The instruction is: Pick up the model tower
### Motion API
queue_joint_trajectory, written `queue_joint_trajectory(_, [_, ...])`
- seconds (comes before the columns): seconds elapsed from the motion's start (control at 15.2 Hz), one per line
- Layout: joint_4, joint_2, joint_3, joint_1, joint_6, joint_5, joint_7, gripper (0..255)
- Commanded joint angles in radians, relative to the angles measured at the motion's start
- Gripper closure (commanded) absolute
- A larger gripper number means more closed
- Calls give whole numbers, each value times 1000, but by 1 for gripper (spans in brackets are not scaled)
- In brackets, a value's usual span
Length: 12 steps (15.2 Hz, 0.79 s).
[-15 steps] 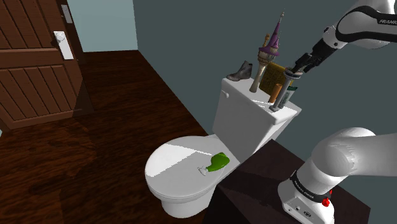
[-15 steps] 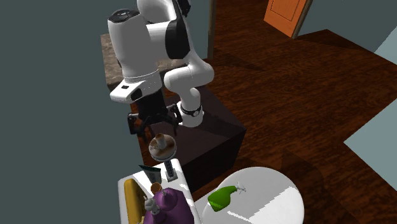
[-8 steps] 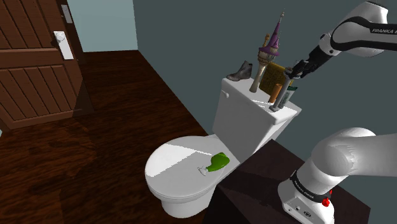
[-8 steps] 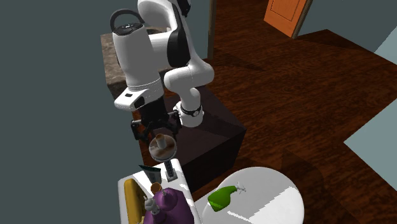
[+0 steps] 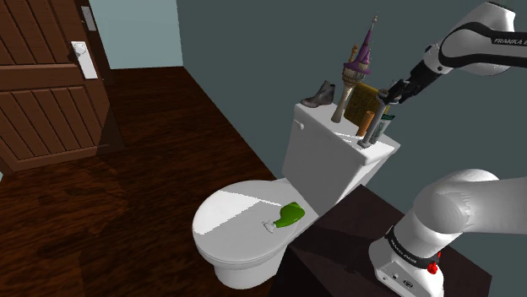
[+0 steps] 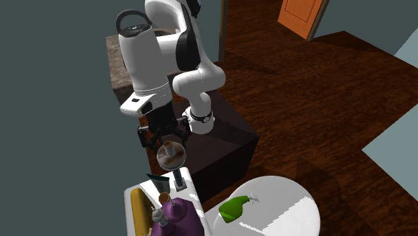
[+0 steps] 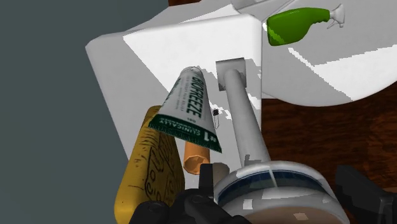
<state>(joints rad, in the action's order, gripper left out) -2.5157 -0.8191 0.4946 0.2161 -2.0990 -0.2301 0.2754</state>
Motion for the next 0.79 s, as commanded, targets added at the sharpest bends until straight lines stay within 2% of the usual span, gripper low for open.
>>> queue_joint_trajectory(0.0, [-2,2,2,0,0,0,1,255])
queue_joint_trajectory(0.73, [148,13,-34,-19,138,29,-7,255])
